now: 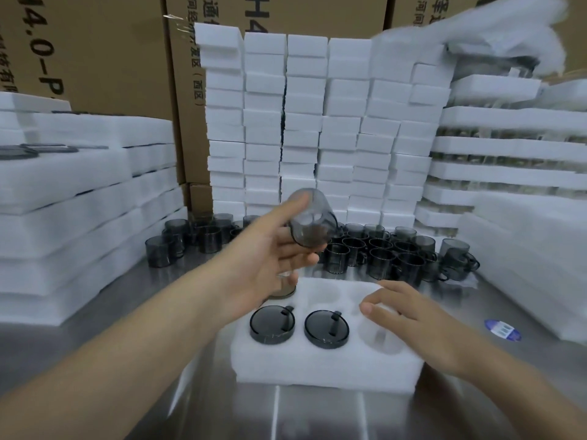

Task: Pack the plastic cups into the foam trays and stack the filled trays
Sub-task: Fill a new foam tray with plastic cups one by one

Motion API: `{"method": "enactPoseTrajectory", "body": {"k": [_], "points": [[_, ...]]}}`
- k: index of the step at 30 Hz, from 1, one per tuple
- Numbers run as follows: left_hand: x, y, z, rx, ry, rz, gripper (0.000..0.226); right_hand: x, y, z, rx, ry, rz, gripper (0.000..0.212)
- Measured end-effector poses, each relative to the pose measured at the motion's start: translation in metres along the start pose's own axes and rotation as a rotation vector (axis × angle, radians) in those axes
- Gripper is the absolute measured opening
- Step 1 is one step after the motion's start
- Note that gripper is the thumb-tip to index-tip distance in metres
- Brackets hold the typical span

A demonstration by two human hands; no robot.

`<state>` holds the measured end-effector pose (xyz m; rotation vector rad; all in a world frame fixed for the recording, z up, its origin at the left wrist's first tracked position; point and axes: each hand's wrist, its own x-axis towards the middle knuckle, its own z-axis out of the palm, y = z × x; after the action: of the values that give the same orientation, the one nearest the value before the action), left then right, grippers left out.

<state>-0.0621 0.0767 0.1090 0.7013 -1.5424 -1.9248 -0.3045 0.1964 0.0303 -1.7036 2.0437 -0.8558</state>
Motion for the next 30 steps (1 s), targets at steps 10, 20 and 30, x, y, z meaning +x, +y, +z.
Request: {"method": "enactPoseTrajectory", "body": {"k": [10,20,30], "points": [[0.019,-0.045,0.009,0.179,0.048,0.178,0.053,-0.001,-0.005,-0.002,-0.113,0.089,-0.038,0.047],[0.009,-0.047,0.016,0.305,0.095,0.331,0.054,-0.017,-0.056,0.023,-0.289,0.646,-0.582,0.074],[0.014,-0.051,0.012,0.339,0.044,0.334,0.049,-0.011,-0.047,0.013,-0.438,0.808,-0.595,0.055]]}}
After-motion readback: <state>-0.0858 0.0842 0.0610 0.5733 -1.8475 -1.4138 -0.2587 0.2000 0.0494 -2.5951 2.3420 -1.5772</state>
